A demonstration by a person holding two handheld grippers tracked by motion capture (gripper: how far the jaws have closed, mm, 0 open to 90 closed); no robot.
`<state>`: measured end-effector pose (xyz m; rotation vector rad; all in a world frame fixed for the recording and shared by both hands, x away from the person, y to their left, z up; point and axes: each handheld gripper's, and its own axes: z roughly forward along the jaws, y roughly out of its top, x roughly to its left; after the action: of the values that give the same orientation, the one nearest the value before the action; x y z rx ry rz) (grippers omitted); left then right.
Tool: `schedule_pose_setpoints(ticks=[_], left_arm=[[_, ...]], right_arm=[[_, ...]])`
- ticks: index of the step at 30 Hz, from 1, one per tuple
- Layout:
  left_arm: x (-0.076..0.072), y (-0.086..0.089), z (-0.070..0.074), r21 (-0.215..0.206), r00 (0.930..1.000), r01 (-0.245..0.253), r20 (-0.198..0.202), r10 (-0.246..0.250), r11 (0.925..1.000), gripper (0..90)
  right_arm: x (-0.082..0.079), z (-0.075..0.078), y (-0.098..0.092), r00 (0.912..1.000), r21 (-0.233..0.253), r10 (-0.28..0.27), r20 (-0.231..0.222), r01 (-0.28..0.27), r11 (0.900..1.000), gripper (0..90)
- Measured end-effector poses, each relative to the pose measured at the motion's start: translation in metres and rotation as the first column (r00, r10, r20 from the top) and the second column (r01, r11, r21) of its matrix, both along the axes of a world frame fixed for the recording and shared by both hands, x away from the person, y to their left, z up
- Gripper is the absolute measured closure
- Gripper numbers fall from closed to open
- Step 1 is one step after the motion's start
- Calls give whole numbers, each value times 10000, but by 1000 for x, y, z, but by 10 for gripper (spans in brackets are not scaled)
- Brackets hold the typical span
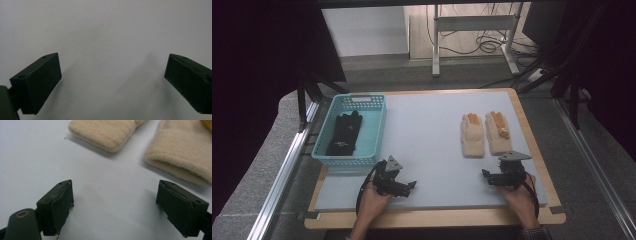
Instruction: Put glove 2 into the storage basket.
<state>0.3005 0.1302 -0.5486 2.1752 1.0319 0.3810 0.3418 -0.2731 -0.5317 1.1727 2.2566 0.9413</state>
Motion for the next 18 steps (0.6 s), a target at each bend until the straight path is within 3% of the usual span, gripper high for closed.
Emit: schedule_pose_setpoints(ticks=[3, 18], left_arm=[[2, 2, 0, -138, 9999, -31, -146, 28, 9999, 9], [1, 1, -1, -47, 9999, -19, -110, 18, 10000, 0]], right_arm=[[0, 0, 0, 10000, -3, 3, 12, -3, 10000, 140], [0, 1, -1, 10000, 113, -19, -44, 20, 9999, 161]])
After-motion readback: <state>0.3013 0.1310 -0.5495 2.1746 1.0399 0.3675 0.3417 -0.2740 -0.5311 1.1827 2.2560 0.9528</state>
